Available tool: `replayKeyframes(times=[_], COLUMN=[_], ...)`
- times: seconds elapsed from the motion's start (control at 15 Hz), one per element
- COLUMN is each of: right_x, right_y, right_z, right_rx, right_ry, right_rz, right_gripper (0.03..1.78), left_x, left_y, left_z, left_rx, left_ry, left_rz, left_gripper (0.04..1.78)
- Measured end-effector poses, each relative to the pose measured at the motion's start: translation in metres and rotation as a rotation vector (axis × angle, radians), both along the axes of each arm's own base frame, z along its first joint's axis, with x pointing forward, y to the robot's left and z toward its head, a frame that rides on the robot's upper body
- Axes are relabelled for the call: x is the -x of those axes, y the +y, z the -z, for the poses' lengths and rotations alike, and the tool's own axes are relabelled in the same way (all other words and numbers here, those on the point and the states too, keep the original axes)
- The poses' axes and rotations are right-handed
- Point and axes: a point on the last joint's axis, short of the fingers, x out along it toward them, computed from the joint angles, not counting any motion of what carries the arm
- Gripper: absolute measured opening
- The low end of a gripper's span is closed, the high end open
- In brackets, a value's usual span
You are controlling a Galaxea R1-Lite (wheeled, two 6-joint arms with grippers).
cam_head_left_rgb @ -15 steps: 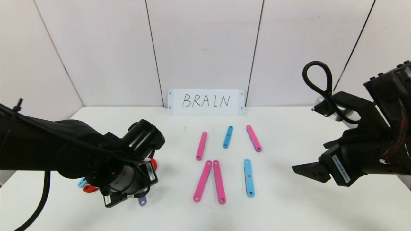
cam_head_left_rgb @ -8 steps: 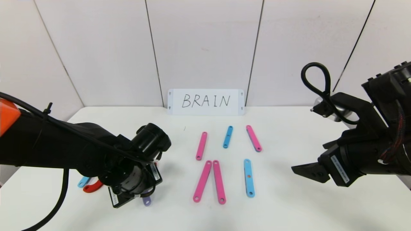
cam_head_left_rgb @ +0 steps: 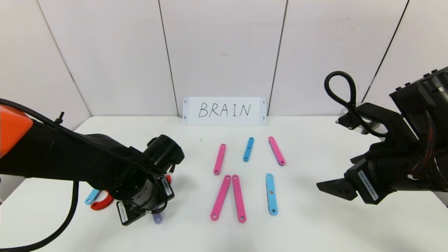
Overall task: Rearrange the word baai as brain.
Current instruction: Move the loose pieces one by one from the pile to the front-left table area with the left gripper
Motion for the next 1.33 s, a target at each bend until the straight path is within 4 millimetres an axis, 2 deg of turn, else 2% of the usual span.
replayKeyframes(times=[1.33], right_x=[0.0009], right_y=[0.0031], right_z=[0.0022], right_rx=[0.005], right_ry=[0.007], right_rz=[-0.013], right_gripper=[1.74], left_x=[-0.0026], left_y=[-0.0029], left_z=[0.0002], left_rx=[-0.008], left_ry=[-0.025], left_rz=[0.021], left_gripper=[0.28])
